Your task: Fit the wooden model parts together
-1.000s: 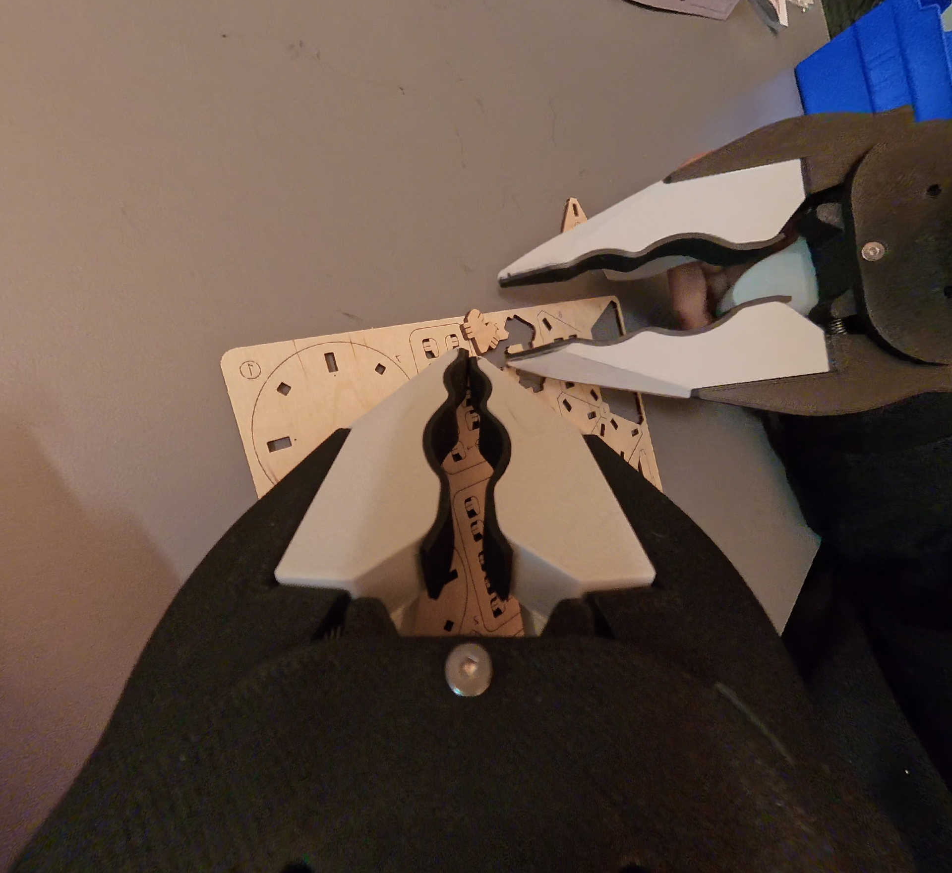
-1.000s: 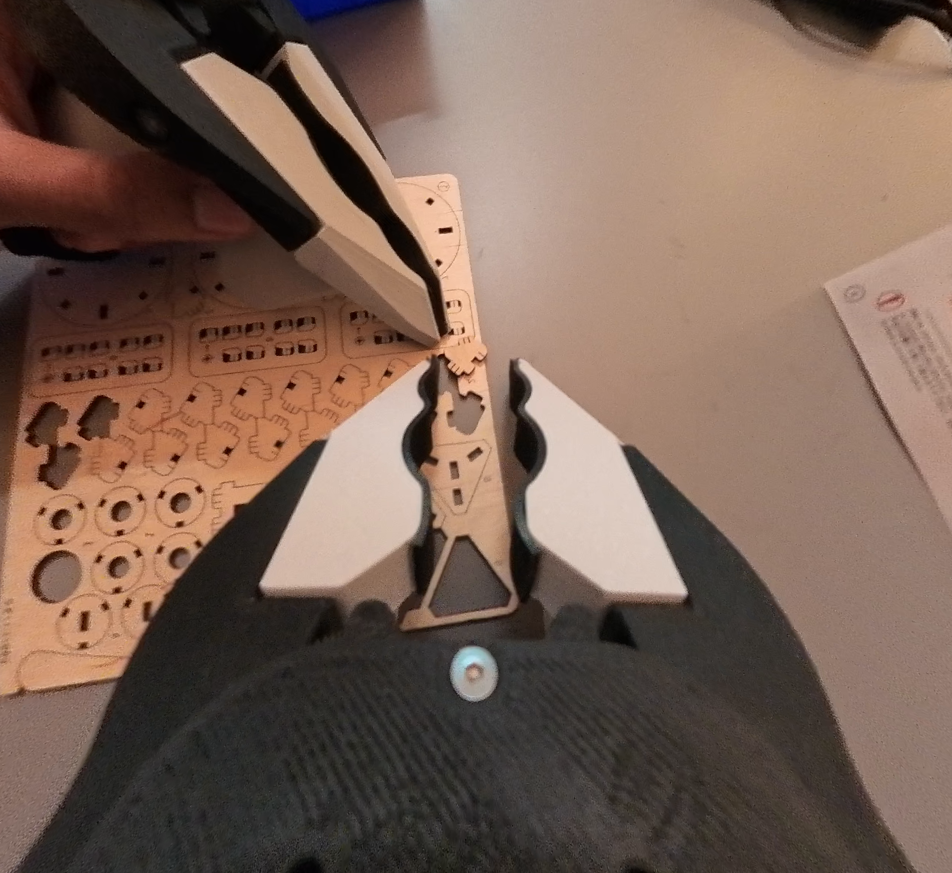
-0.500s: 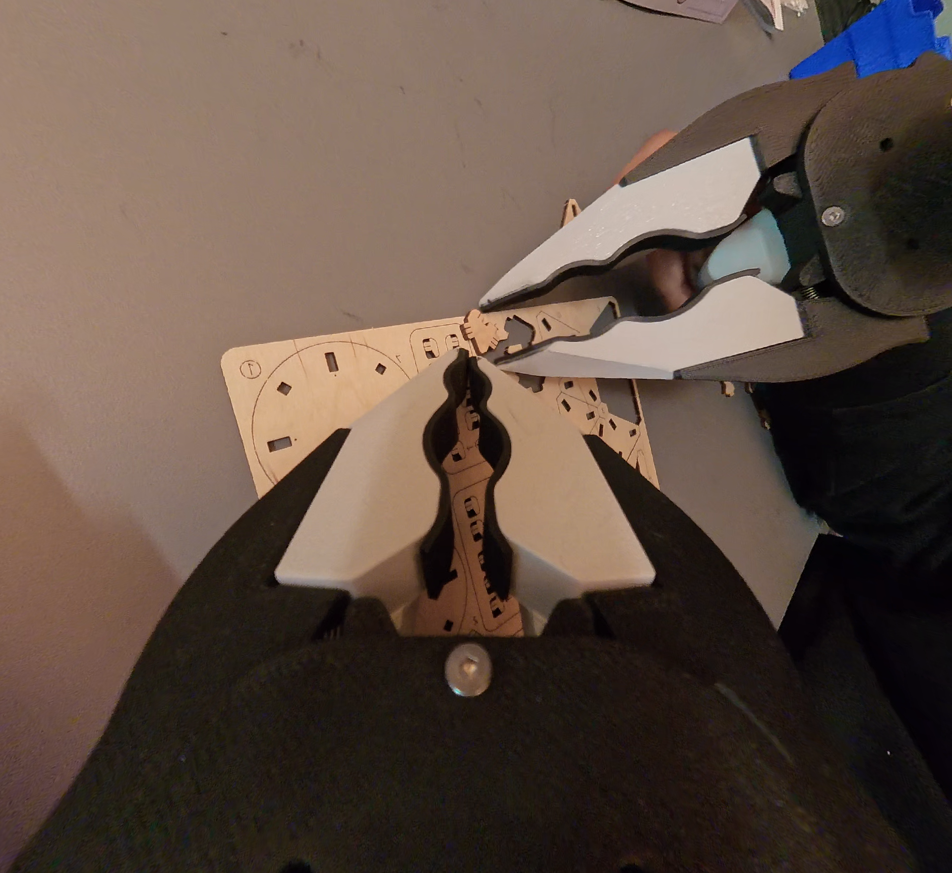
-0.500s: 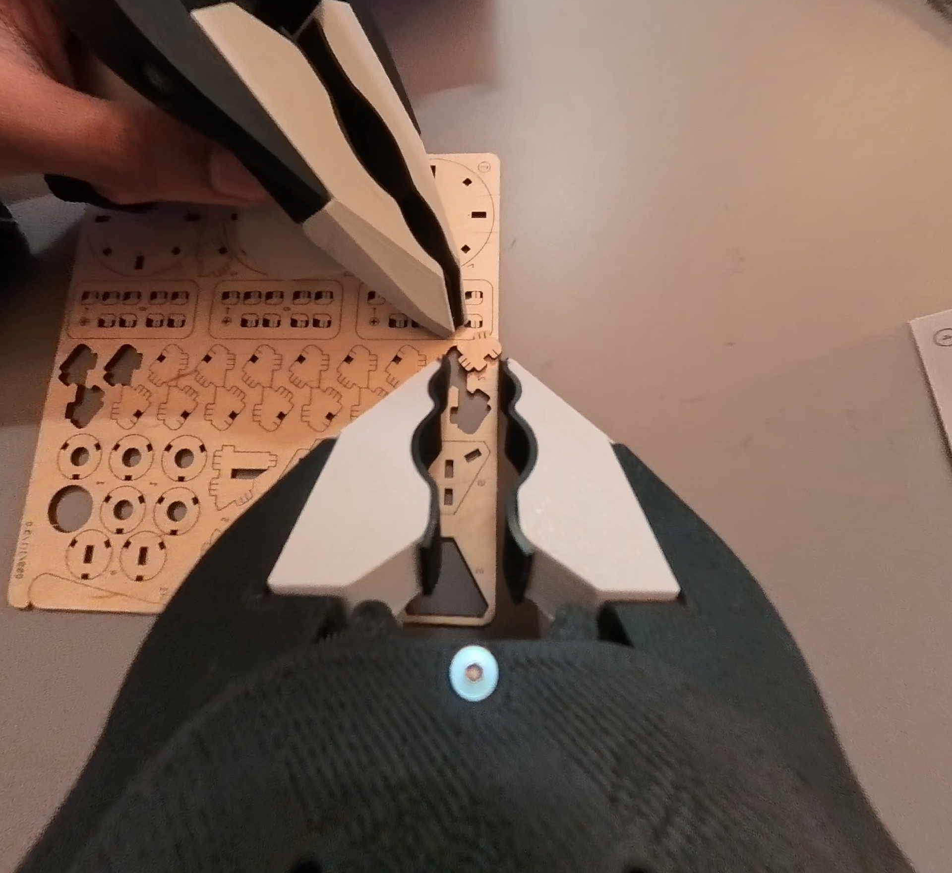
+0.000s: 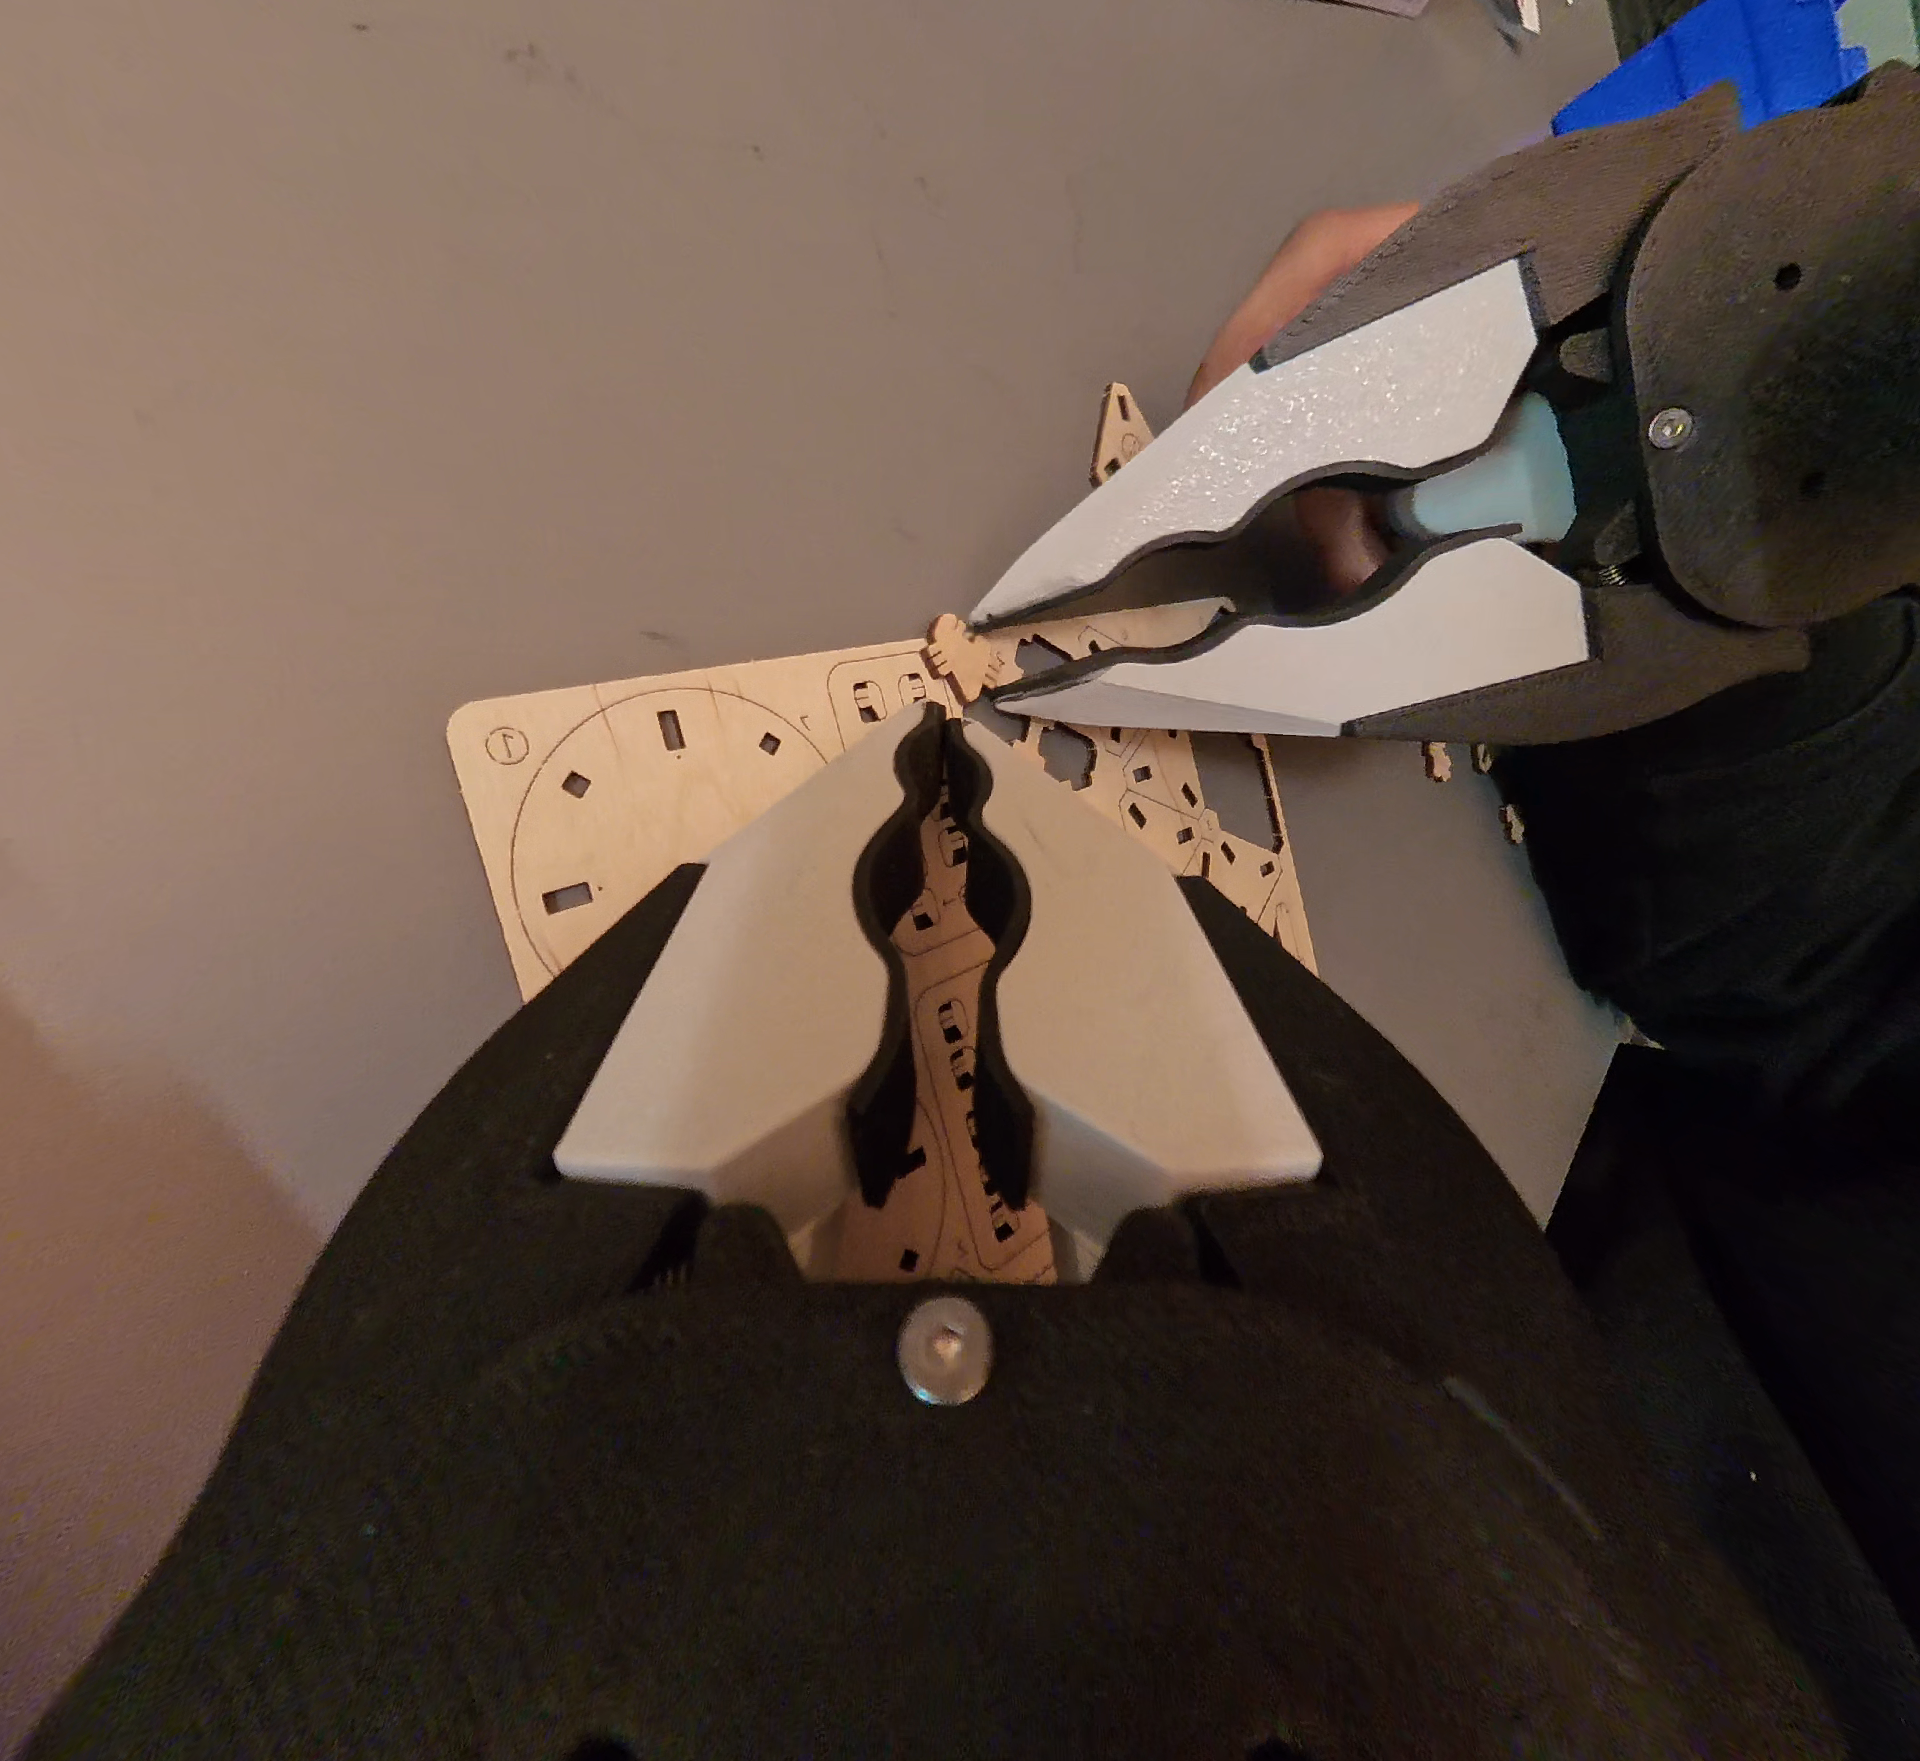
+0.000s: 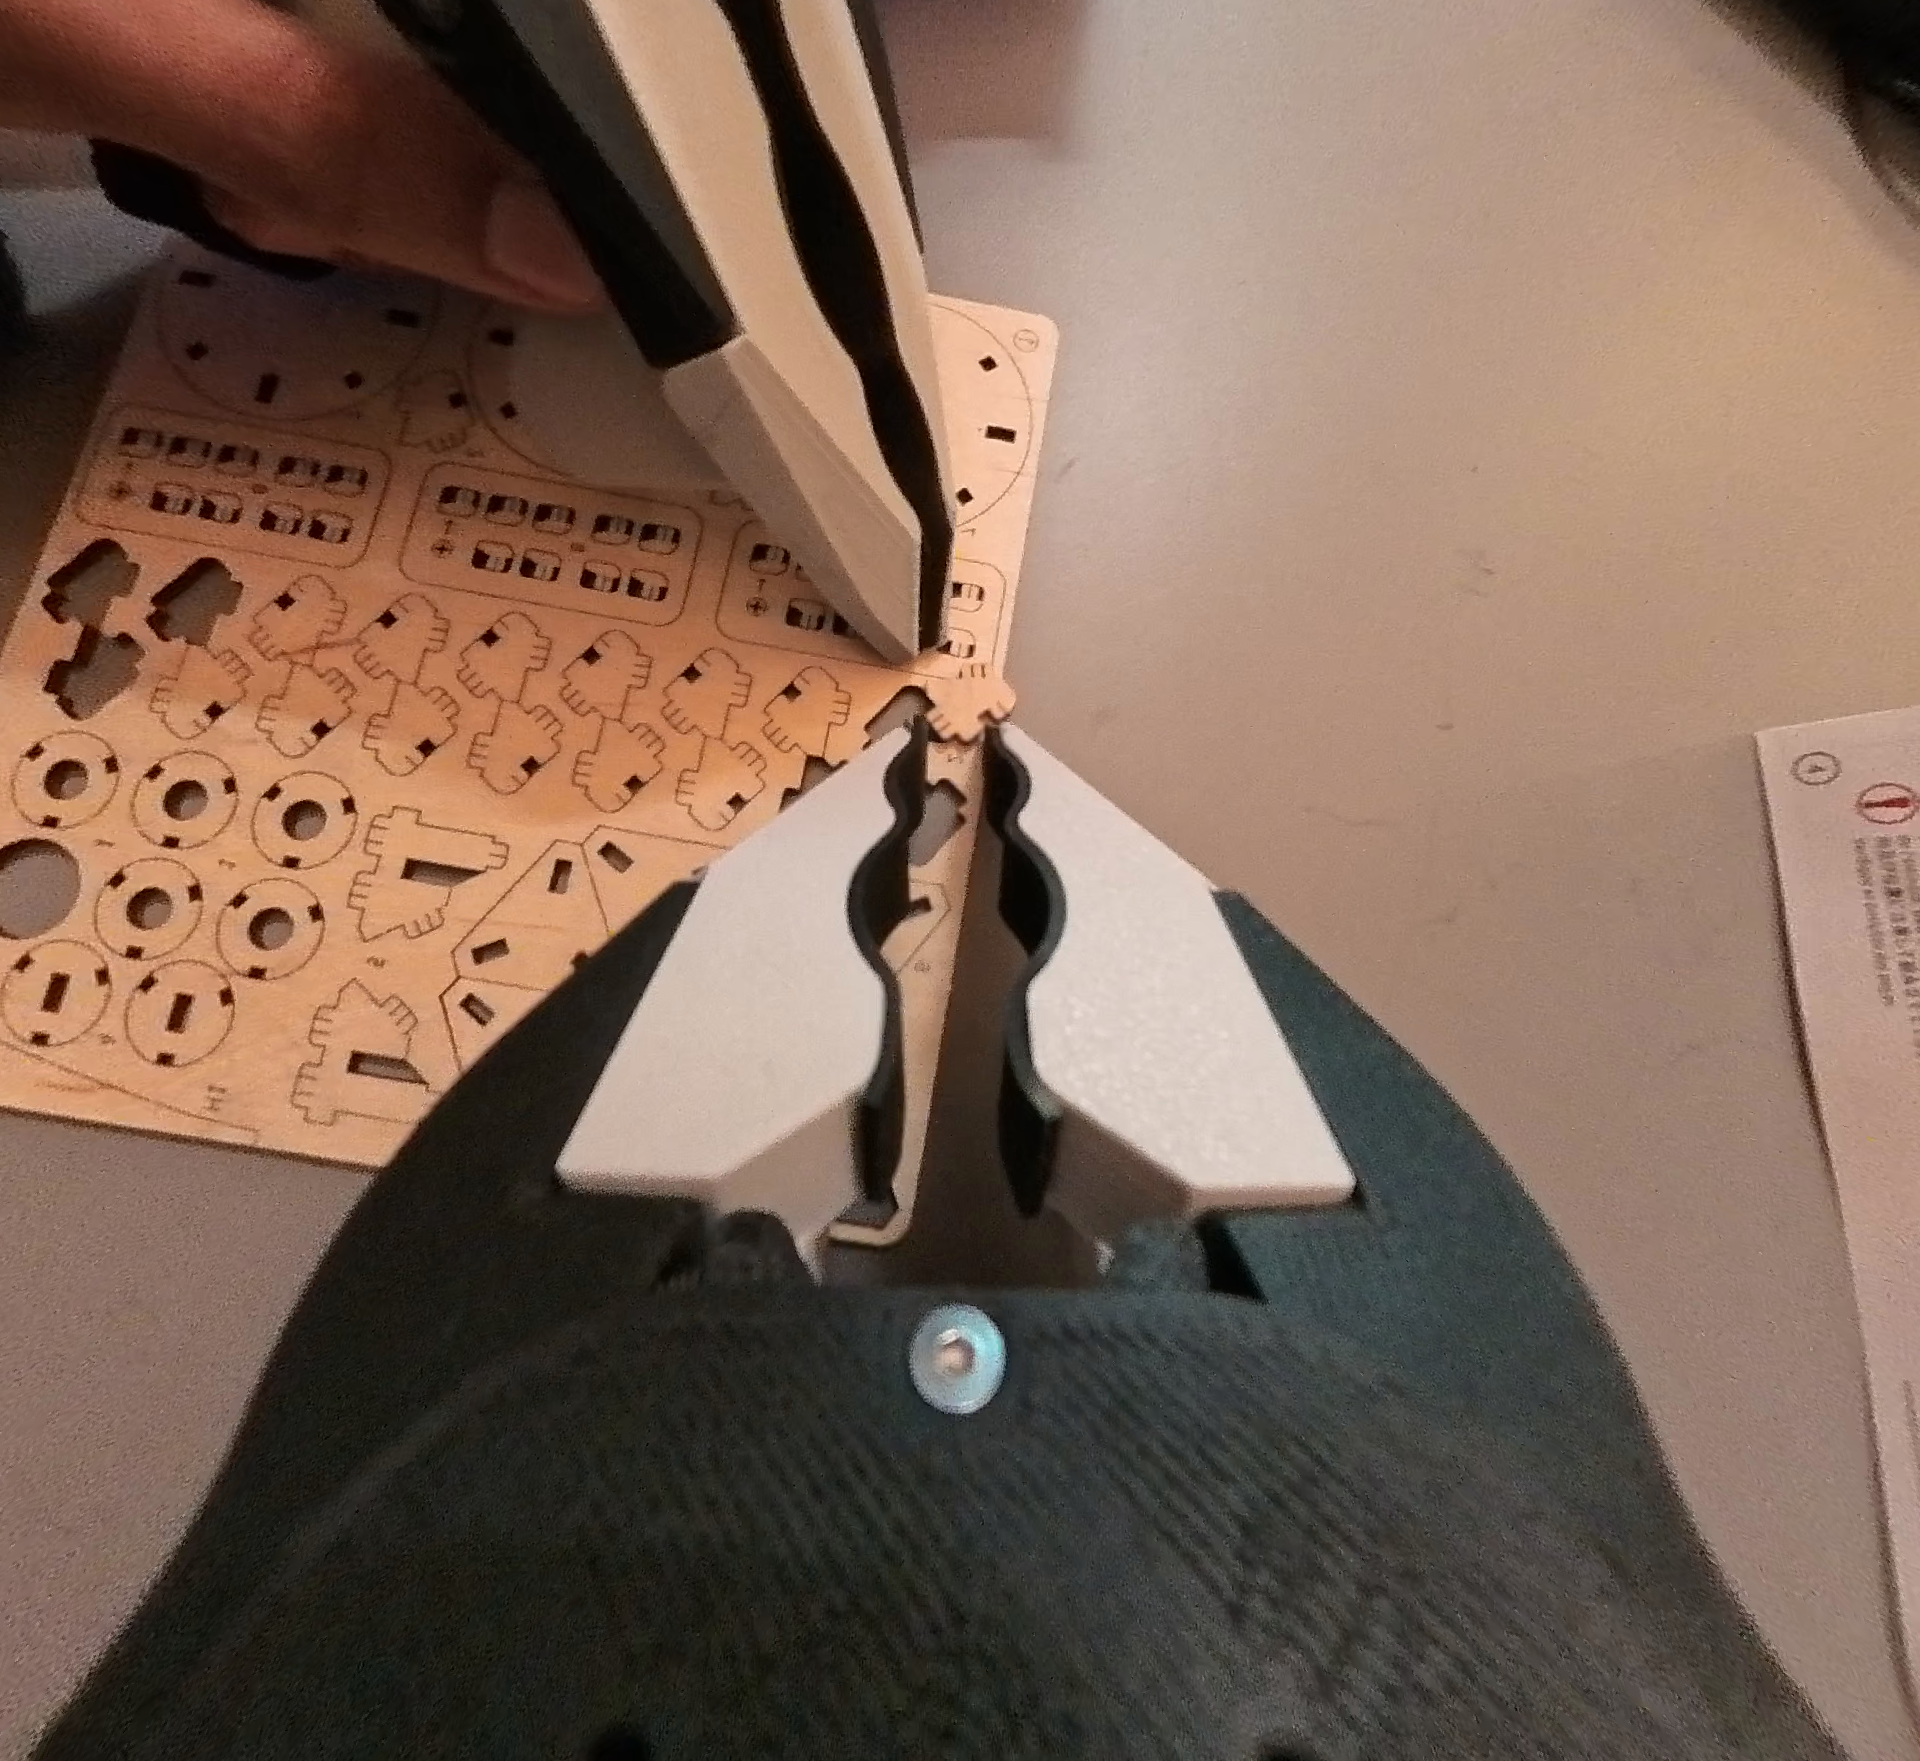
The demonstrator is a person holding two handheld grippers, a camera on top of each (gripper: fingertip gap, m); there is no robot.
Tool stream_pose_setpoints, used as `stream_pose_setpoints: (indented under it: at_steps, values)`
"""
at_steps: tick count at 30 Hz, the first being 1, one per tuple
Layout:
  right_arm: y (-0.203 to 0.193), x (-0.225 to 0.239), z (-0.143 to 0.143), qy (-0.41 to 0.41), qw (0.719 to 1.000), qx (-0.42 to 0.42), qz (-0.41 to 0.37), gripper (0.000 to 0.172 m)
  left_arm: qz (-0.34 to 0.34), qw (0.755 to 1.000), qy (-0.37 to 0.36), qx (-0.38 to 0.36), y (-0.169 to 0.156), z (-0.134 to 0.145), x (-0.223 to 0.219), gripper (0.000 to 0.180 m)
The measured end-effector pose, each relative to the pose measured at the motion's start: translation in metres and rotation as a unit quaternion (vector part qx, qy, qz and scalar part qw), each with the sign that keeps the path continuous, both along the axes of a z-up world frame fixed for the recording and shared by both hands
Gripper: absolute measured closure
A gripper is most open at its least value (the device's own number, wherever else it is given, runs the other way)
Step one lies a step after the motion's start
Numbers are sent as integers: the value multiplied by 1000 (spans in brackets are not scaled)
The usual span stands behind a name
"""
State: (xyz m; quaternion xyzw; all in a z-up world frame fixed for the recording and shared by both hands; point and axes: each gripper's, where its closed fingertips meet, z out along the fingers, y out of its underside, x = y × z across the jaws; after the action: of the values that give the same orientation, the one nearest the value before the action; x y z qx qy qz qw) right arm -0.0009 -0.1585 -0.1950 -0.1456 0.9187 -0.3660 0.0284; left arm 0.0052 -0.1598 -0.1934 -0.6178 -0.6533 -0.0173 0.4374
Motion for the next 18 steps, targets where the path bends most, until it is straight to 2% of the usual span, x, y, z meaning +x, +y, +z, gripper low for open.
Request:
stream_pose_setpoints:
  at_steps: [2,11,18]
  values:
    - [1,-1,3,3,1000,-7,2,172,0,1000,0,0,0,0,0,180]
    - [3,-15,19,1,999,-39,-19,172,0,1000,0,1,0,0,0,180]
    - [-5,-3,9,-18,999,-30,-22,155,0,1000,0,2,0,0,0,180]
